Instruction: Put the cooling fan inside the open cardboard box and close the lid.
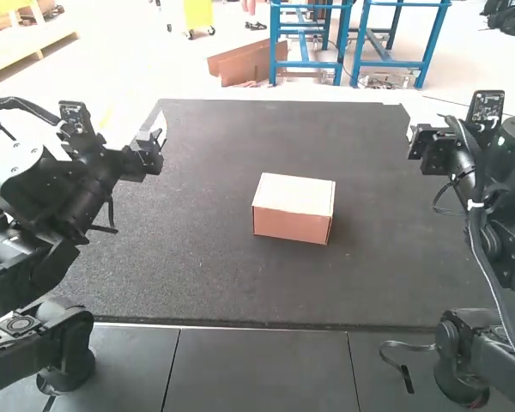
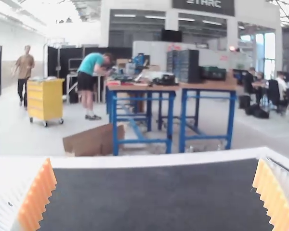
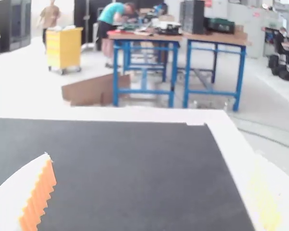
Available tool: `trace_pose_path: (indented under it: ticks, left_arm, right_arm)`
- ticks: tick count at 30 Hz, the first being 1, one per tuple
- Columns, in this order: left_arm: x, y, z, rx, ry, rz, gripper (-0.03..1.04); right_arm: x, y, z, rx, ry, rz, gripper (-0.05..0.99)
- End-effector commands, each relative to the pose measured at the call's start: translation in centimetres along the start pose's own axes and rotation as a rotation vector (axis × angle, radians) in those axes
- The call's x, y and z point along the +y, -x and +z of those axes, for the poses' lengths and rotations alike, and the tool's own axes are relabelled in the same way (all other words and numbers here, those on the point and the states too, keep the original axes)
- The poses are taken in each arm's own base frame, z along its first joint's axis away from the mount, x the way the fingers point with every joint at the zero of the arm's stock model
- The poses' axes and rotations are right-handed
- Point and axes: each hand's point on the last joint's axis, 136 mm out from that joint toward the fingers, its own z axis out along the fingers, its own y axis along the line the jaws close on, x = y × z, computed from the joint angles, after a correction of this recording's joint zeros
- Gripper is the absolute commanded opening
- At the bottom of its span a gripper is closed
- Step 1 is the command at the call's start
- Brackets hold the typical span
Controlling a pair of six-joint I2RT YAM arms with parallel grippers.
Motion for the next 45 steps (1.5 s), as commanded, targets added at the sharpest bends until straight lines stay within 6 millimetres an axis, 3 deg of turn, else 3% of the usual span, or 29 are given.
trace_pose_path:
  ticks: [1, 6, 12, 22, 31, 35, 41, 45]
  left_arm:
    - [0.7, -0.7, -1.0, -0.021, 0.025, 0.015, 0.97]
    - [1.0, -2.2, -2.6, -0.047, 0.027, 0.027, 0.97]
    - [1.3, -3.3, -4.4, -0.050, 0.027, 0.002, 0.97]
    - [1.8, -4.6, -4.5, 0.005, 0.045, -0.043, 0.97]
    - [2.0, -6.4, -4.6, 0.073, 0.056, -0.054, 0.97]
    - [3.2, -7.2, -4.7, 0.105, 0.106, -0.047, 0.97]
    - [6.7, -8.3, -5.2, 0.150, 0.248, -0.008, 0.97]
    - [7.2, -9.3, -5.5, 0.190, 0.269, -0.011, 0.97]
  right_arm:
    - [-0.3, -0.8, -0.6, -0.031, -0.028, -0.050, 0.91]
    - [-0.3, -3.8, -1.1, 0.005, -0.028, -0.064, 0.91]
    - [-0.3, -5.9, -1.9, 0.017, -0.028, -0.066, 0.91]
    - [-0.1, -7.6, -4.1, -0.001, -0.018, -0.062, 0.91]
    - [0.2, -7.6, -5.2, -0.008, -0.003, -0.064, 0.91]
    - [0.1, -7.8, -5.2, -0.002, -0.006, -0.026, 0.91]
    - [0.2, -8.4, -5.2, 0.024, -0.001, 0.033, 0.91]
    - [0.3, -9.7, -5.3, 0.075, 0.001, 0.037, 0.91]
